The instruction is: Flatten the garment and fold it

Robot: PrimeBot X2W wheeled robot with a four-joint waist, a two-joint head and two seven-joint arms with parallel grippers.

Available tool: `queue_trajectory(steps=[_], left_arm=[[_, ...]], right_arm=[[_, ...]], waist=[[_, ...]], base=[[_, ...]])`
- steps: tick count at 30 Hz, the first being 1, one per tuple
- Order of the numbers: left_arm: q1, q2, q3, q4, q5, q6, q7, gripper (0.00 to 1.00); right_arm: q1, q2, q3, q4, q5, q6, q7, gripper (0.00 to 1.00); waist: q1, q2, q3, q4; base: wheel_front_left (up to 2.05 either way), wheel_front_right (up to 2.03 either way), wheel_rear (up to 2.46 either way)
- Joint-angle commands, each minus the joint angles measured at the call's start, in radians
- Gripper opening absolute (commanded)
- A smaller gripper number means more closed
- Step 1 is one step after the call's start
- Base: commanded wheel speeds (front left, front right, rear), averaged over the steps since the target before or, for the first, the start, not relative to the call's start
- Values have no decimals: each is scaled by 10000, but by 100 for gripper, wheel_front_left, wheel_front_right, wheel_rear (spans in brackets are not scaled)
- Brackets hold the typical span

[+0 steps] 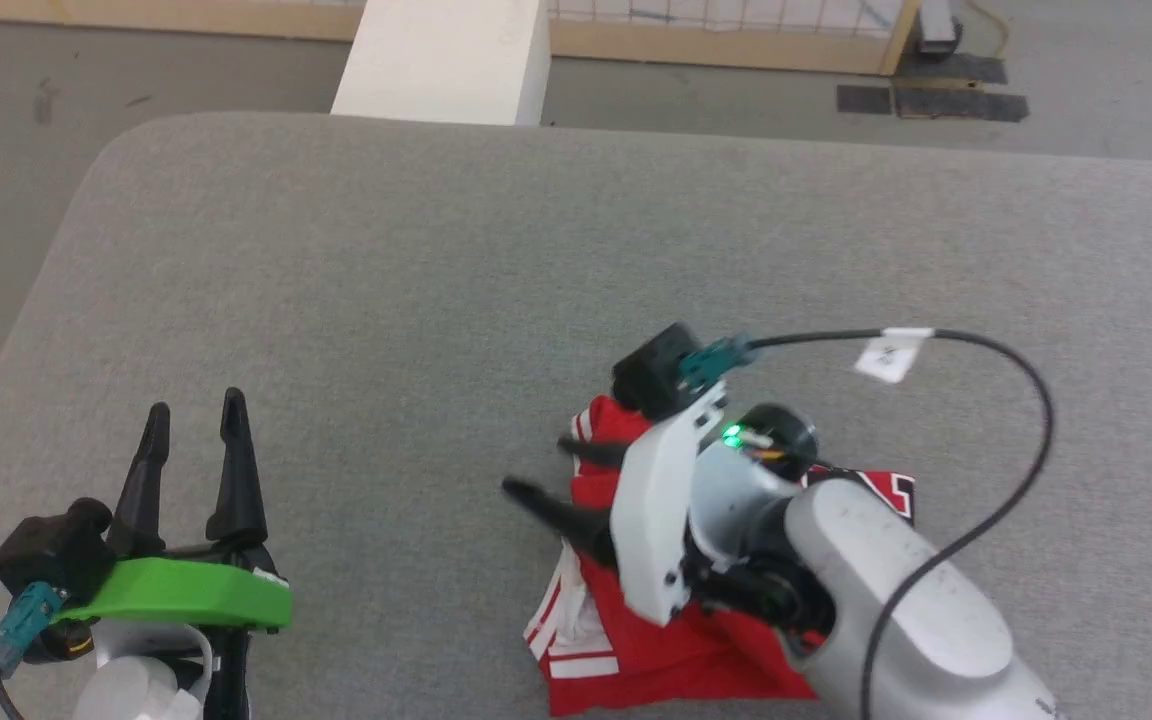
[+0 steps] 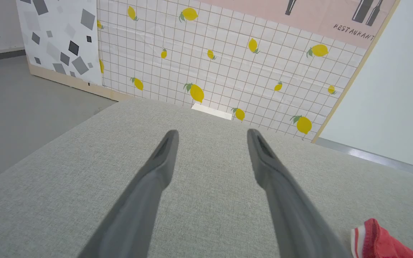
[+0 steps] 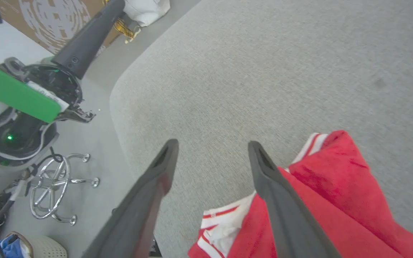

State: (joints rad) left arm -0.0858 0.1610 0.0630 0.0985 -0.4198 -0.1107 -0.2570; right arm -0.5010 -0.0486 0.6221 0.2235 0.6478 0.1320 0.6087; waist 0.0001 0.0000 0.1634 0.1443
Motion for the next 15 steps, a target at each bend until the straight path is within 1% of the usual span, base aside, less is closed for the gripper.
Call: queue_trajectory(steps=[1,3,7,10,12,15], left_arm=[[51,-3,-20,-20,79,-32,-47,100],[127,6,-22,-56,149,29,-47,100],[229,12,-43,-241,281,120,-47,100],[295,12,9,-460,426,207,-47,100],[331,-11,9,-567,509,231,-47,100],[339,-52,-34,-670,623,234,-47,100]], right_arm=[[-101,-19,-314,-178,-244,-13,-245,100],[24,-158,-818,-429,-777,-13,-443,100],[770,-526,-2301,-997,-2126,-13,-485,100],[1619,-571,-3475,-1542,-2905,-13,-109,100],[2181,-643,-4077,-1827,-3439,-13,249,100],[2915,-652,-4662,-2086,-3983,-13,860,100]], waist=[[-1,0,-309,-344],[-1,0,-446,-544],[-1,0,-593,-898],[-1,0,-557,-1118],[-1,0,-525,-1192],[-1,0,-449,-1212]], base=[[0,0,0],[0,0,0],[0,0,0],[0,0,0],[0,0,0],[0,0,0]])
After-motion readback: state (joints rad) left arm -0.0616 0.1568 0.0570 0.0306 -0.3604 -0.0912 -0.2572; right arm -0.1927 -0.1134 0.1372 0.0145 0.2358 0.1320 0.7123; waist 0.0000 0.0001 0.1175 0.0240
